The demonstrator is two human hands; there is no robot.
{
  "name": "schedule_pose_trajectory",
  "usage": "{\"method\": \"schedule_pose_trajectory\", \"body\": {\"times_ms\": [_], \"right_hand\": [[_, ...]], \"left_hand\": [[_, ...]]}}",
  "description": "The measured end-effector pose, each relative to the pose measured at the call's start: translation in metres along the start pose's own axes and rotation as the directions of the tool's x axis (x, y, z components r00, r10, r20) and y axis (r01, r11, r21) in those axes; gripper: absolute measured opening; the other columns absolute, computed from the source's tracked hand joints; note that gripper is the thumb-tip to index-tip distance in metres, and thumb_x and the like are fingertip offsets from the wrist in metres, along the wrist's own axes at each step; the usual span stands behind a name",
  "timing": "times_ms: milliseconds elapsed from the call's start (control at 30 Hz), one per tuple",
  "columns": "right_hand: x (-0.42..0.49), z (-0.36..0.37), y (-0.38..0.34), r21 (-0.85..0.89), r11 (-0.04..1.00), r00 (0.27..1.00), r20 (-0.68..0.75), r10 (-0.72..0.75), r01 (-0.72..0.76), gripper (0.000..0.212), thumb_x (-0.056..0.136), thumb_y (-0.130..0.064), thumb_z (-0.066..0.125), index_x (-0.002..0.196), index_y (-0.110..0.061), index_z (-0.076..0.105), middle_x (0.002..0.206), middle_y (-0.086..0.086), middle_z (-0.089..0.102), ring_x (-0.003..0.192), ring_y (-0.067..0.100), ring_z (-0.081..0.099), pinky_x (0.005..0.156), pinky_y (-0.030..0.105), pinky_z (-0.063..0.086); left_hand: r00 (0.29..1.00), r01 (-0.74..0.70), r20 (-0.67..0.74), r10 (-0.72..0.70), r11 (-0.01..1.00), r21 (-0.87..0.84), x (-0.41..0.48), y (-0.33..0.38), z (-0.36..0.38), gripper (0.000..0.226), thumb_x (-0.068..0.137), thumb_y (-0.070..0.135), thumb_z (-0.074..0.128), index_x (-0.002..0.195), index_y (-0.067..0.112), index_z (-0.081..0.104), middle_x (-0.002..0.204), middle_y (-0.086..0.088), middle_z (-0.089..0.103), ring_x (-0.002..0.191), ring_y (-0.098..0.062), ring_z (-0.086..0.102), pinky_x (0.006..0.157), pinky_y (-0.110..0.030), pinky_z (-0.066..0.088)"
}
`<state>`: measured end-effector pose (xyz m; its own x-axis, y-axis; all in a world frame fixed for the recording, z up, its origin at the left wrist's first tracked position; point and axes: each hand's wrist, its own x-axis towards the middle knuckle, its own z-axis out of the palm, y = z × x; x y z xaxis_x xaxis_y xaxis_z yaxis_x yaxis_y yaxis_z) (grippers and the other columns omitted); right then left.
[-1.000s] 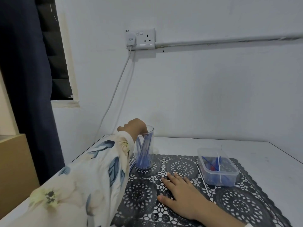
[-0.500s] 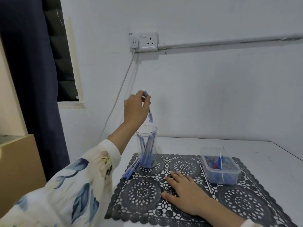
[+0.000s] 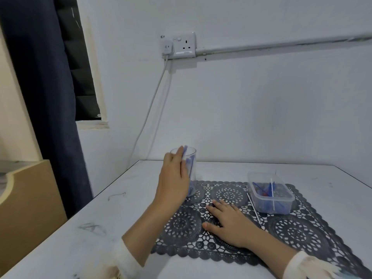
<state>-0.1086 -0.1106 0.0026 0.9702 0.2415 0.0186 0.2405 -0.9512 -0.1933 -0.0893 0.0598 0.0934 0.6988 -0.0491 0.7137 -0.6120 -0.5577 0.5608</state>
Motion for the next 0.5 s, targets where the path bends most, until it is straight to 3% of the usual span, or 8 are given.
{"method": "schedule_pose_trajectory", "body": {"times_ms": [133,300,500], "right_hand": [[0.001,0.0,0.001,0.006,1.0,0.998,-0.058,-0.008,0.009,0.066,0.091,-0.063,0.029,0.147,-0.029,0.021,0.156,-0.004,0.011,0.143,0.015,0.007,0.116,0.039,0.007],[0.005,0.001,0.001,0.059,0.998,0.972,-0.234,-0.023,0.038,0.057,0.093,-0.054,0.038,0.142,-0.027,0.032,0.145,-0.005,0.037,0.134,0.013,0.03,0.112,0.033,0.023],[0.005,-0.004,0.0,0.098,0.994,0.897,-0.442,0.011,0.037,0.054,0.093,-0.044,0.044,0.142,-0.028,0.03,0.13,-0.006,0.049,0.118,0.011,0.045,0.1,0.028,0.036]], "left_hand": [[0.998,-0.008,0.059,0.004,0.998,0.067,-0.021,-0.026,0.014,0.027,0.091,0.017,0.057,0.118,0.016,0.064,0.085,0.006,0.055,0.071,0.0,0.049,0.066,-0.003,0.037],[0.98,0.121,0.157,-0.119,0.993,-0.003,-0.033,-0.045,0.027,0.014,0.076,0.021,0.075,0.09,0.02,0.073,0.074,0.019,0.063,0.07,0.003,0.058,0.069,-0.009,0.047],[0.967,-0.005,0.253,-0.008,0.999,0.052,-0.032,-0.061,0.035,0.014,0.074,0.019,0.078,0.086,0.019,0.071,0.072,0.022,0.056,0.071,0.004,0.056,0.068,-0.006,0.043]]}}
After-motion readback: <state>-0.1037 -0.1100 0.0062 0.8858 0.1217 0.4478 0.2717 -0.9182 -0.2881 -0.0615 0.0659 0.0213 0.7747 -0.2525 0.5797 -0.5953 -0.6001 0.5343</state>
